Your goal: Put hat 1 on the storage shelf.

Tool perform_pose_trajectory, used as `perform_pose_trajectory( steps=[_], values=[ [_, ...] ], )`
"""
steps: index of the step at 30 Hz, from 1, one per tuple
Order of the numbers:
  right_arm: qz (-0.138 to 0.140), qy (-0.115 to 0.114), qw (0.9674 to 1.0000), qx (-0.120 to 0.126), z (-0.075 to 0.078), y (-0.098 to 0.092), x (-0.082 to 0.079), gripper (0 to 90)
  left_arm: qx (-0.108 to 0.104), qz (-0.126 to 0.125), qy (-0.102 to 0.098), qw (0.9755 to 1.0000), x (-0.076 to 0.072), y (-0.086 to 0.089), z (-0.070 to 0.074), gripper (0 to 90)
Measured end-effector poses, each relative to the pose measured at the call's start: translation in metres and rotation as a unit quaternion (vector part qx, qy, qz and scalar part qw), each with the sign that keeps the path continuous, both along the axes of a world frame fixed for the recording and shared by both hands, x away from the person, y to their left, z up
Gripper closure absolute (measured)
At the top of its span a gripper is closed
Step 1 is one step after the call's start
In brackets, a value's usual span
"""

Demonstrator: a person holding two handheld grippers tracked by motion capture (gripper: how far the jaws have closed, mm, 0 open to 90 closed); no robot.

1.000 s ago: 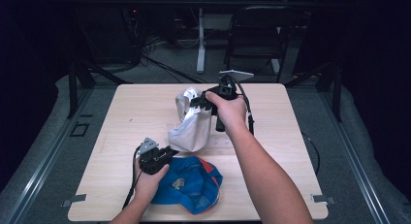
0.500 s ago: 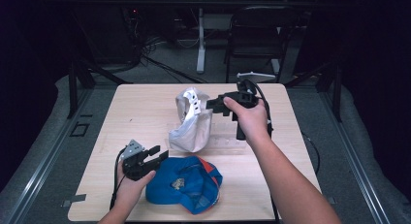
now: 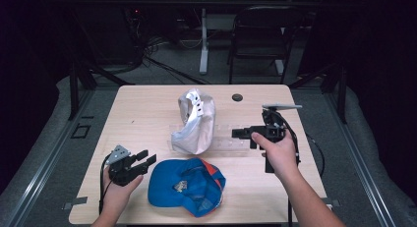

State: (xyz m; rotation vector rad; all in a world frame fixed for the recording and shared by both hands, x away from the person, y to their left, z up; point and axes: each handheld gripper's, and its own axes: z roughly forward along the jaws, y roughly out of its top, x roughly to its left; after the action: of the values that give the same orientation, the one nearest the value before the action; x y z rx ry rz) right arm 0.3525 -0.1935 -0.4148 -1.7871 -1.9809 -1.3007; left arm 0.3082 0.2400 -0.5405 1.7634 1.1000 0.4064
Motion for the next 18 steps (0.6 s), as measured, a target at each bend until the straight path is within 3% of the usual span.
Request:
perform_pose_trajectory(
  steps=[3, 4, 5, 6, 7, 8, 9, 11, 18],
  values=[
    [0.004, -0.011, 0.9999, -0.011, -0.014, -0.005, -0.013, 55.5, -0.002, -0.003, -0.004, 1.0000, 0.000, 0.006, -0.001, 55.4],
    [0.004, -0.011, 0.9999, -0.011, -0.014, -0.005, -0.013, 55.5, 0.007, 0.000, -0.004, 1.0000, -0.001, 0.008, 0.000, 55.4],
    [0.004, -0.013, 0.9999, -0.006, -0.024, -0.007, -0.020, 55.3, 0.014, 0.002, -0.005, 0.9999, -0.001, 0.009, 0.000, 55.3],
    [0.004, -0.012, 0.9999, -0.007, -0.029, -0.008, -0.023, 55.3, 0.003, 0.010, 0.008, 0.9999, -0.001, 0.012, -0.002, 55.3],
    [0.004, -0.012, 0.9999, -0.007, -0.029, -0.008, -0.023, 55.3, 0.003, 0.010, 0.008, 0.9999, -0.001, 0.012, -0.002, 55.3],
    [0.001, -0.010, 0.9998, -0.016, -0.040, -0.010, -0.028, 56.7, 0.011, 0.007, 0.018, 0.9998, -0.001, 0.012, -0.005, 55.3],
    [0.001, -0.010, 0.9998, -0.016, -0.040, -0.010, -0.028, 56.7, 0.011, 0.007, 0.018, 0.9998, -0.001, 0.012, -0.005, 55.4],
    [-0.003, -0.016, 0.9994, -0.029, -0.053, -0.011, -0.035, 58.6, 0.034, 0.005, 0.012, 0.9993, -0.001, 0.009, -0.007, 55.4],
    [-0.010, -0.022, 0.9991, -0.035, -0.082, -0.017, -0.048, 61.0, 0.044, 0.004, 0.012, 0.9989, -0.001, 0.006, -0.009, 54.0]
  ],
)
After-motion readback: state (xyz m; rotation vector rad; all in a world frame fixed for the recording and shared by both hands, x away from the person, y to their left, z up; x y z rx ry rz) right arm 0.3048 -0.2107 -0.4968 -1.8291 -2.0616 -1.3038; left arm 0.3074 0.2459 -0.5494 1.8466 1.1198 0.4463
